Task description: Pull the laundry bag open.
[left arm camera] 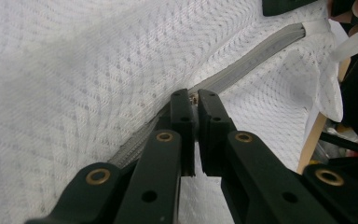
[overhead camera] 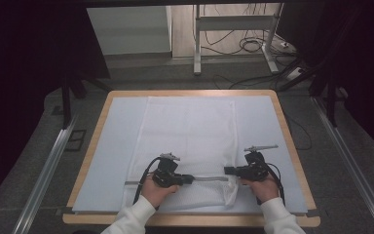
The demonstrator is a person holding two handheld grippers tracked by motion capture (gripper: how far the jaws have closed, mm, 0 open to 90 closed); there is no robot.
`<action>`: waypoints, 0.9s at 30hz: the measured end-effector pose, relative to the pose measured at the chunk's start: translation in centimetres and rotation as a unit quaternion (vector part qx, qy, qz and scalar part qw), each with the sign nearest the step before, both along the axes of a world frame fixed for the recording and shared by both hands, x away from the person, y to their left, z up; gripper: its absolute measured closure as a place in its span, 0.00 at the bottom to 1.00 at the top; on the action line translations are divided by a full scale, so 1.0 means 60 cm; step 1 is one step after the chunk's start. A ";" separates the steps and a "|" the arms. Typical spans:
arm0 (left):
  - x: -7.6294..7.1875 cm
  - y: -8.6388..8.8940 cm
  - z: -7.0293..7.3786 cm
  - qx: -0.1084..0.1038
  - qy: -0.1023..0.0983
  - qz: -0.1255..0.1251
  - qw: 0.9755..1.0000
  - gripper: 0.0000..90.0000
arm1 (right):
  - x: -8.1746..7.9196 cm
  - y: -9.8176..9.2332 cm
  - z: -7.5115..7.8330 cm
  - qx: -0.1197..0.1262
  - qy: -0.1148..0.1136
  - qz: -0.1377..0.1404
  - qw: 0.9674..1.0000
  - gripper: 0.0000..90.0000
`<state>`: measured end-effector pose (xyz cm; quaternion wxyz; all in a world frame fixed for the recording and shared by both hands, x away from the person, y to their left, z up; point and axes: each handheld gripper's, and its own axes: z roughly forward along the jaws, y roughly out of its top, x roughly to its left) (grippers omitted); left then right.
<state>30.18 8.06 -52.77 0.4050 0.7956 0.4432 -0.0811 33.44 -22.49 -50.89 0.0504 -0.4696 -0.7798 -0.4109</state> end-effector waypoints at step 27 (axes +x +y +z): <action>-0.006 0.041 0.002 -0.003 0.003 0.017 1.000 0.97 | 0.001 -0.002 0.000 0.002 0.001 -0.004 1.000 0.98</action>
